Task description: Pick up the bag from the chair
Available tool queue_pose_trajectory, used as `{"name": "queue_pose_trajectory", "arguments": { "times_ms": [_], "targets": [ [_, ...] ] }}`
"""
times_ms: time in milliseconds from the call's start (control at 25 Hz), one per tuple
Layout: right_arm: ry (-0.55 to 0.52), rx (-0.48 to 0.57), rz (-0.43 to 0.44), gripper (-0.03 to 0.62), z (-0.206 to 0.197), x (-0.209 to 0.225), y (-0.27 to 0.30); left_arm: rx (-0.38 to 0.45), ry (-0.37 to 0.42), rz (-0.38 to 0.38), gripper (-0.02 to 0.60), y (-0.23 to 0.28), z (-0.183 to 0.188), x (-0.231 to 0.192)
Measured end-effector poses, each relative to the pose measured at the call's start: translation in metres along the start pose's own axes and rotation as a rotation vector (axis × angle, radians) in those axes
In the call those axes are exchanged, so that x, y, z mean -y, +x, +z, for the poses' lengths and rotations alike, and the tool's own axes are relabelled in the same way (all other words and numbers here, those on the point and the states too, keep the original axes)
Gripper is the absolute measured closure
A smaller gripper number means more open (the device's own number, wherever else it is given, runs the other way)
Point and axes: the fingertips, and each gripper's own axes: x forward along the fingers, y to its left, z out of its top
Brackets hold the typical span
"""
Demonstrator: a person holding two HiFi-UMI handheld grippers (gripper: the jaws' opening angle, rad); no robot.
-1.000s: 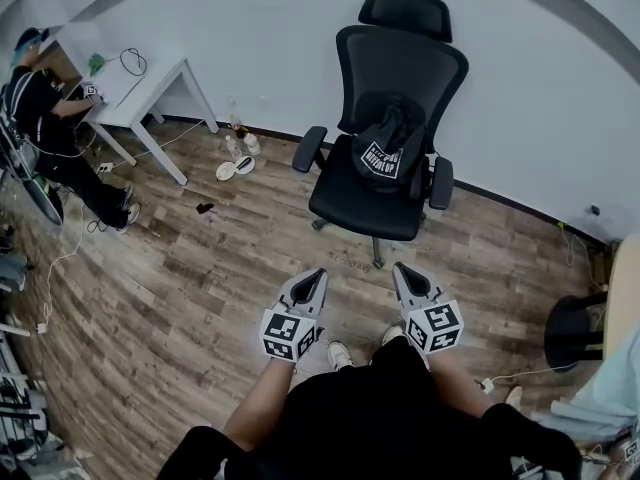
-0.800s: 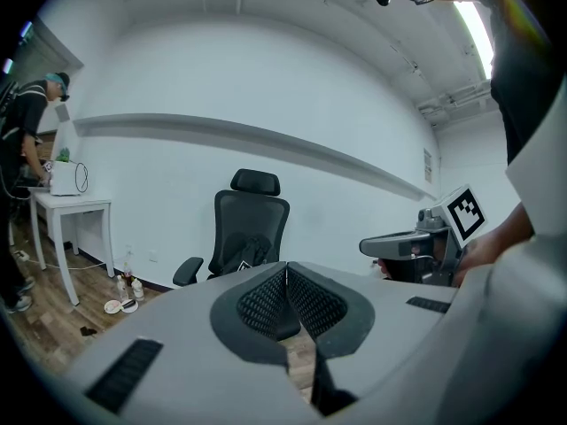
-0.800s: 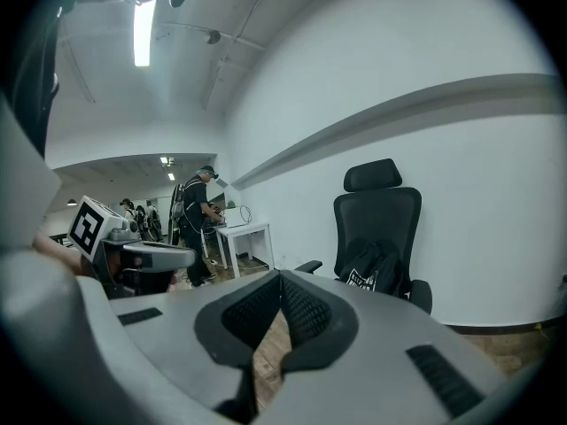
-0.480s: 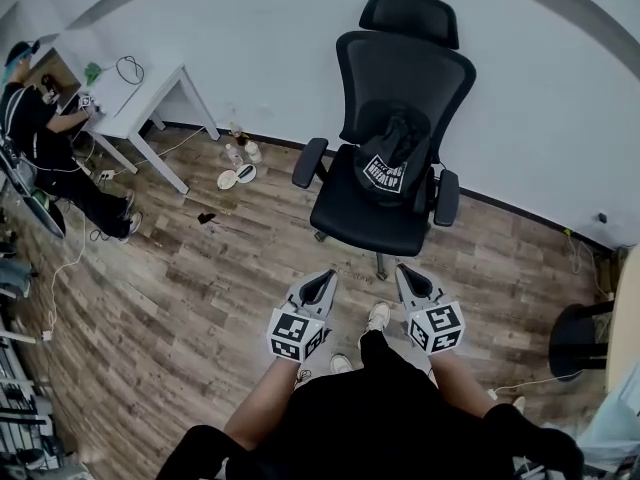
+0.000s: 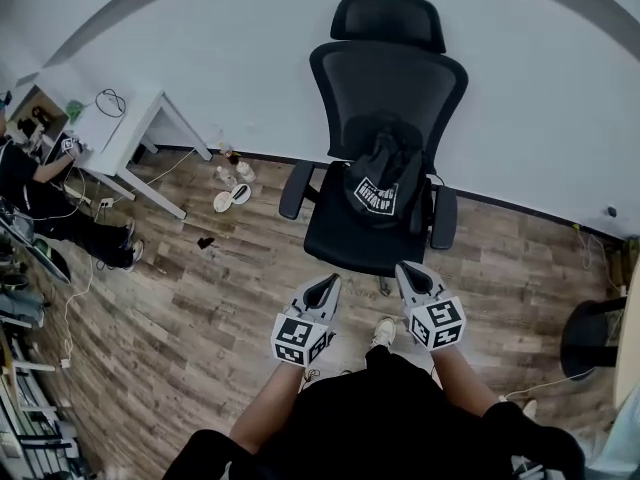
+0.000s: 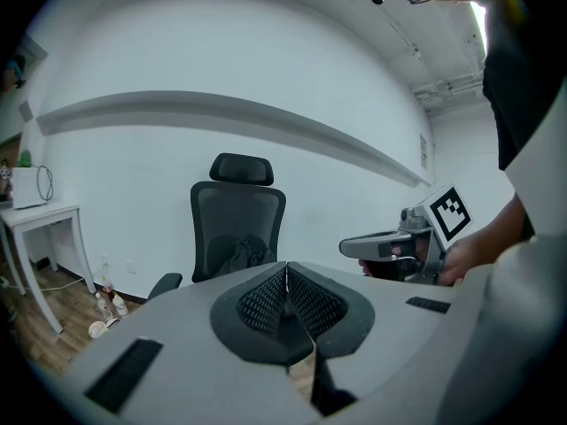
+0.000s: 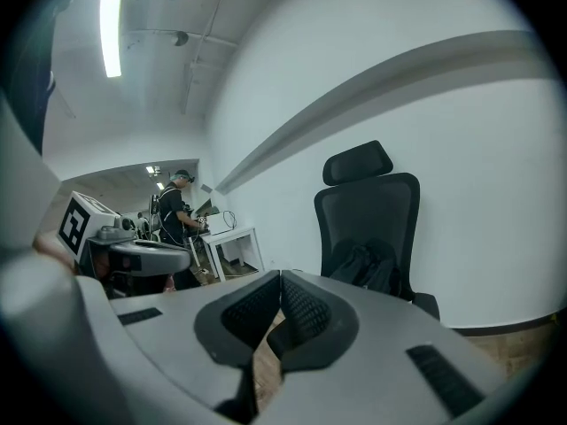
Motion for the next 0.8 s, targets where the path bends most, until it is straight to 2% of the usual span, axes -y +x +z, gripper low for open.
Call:
{"name": "queue_pose_trajectory", "arguments": {
  "times_ms": [400,800],
  "targets": [
    [0.029,-0.018,0.027,0.572,0.004,0.056,0.04,-0.008,0.016,0.037,0.56,0.056,0.025,-0.017],
    [0.04,-0.04,0.034,0.572,0.008,0.074,0.066,-0.013,0.022,0.023,0.56,0.097,0.04,-0.033]
  ]
}}
